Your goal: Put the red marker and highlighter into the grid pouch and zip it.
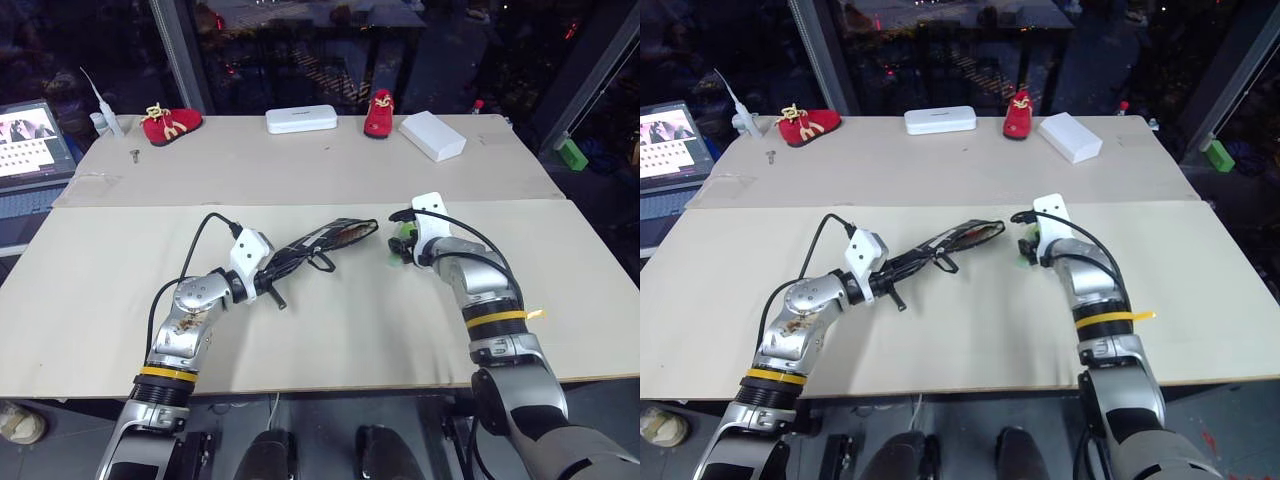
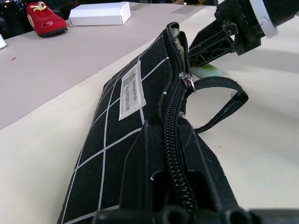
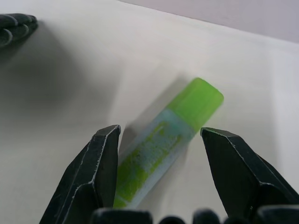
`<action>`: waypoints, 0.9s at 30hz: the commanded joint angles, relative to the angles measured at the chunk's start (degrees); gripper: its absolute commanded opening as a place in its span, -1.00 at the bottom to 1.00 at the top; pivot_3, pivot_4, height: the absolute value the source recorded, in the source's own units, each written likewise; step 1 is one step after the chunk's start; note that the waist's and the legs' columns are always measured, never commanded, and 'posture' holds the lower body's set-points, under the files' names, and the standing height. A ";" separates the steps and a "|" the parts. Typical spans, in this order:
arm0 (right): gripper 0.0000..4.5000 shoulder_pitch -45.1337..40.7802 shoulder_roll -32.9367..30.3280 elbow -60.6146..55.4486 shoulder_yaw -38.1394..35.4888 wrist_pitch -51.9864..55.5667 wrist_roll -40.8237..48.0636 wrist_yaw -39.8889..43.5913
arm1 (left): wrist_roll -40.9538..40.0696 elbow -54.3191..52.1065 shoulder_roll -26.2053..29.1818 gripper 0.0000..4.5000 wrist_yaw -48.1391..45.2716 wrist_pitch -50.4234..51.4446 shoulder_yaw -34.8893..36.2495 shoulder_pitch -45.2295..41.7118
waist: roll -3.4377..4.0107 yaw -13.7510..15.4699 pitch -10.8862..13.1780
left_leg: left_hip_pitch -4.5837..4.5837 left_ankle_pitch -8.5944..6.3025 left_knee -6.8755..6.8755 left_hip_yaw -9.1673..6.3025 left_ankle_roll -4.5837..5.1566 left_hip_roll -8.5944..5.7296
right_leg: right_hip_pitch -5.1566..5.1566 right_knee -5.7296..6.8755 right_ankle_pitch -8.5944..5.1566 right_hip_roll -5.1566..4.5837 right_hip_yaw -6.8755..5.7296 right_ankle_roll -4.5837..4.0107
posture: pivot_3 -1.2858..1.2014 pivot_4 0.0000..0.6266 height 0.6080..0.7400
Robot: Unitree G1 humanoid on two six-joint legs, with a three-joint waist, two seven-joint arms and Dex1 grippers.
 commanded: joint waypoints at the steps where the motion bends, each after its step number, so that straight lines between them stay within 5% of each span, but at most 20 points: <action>1: 0.37 4.19 2.47 0.08 -0.32 4.90 0.20 -2.40 | -1.00 -1.19 -0.31 -1.00 0.25 -0.93 0.64 -0.76 | 0.00 -0.07 -0.01 | 0.01 0.00 0.00 0.00 0.00 0.01 | 0.01 0.01 0.00 0.00 0.00 0.00 | 0.03 -0.52 1.00; 9: 0.37 5.87 5.79 1.91 -1.77 4.81 0.56 -5.53 | -1.00 -1.04 -0.83 -1.00 0.67 -1.17 0.73 -0.56 | -0.08 -0.14 -0.14 | 0.25 0.00 0.00 0.02 0.00 0.01 | 0.17 -0.05 -0.01 0.01 0.03 0.00 | 0.03 -0.52 1.00; 16: -0.53 4.43 3.31 3.22 -3.07 0.00 -0.14 -6.42 | -1.00 -1.24 -0.74 -1.00 0.94 -1.03 1.01 -0.69 | -0.09 -0.19 -0.16 | 0.66 -0.02 -0.03 0.02 0.01 0.03 | 0.63 -0.18 -0.05 0.01 0.02 0.00 | 0.03 -0.52 1.00; 21: -0.53 2.00 1.12 2.21 -4.66 -5.86 1.37 -4.55 | -1.08 -1.42 -0.58 -1.00 0.90 -0.87 1.09 -0.59 | -0.08 -0.06 -0.14 | 0.84 -0.02 -0.03 0.01 0.01 0.00 | 0.85 -0.22 -0.07 -0.06 0.02 0.01 | 0.03 -0.52 1.00; 27: -0.53 3.31 -12.54 -6.91 2.82 -28.50 -3.05 10.82 | -1.25 -1.66 -0.22 -1.00 0.34 -0.47 1.01 -0.52 | 0.08 -0.36 -0.01 | -0.17 0.00 -0.04 0.07 0.00 -0.07 | -0.25 0.00 -0.06 -0.02 0.09 0.07 | 0.03 -0.52 1.00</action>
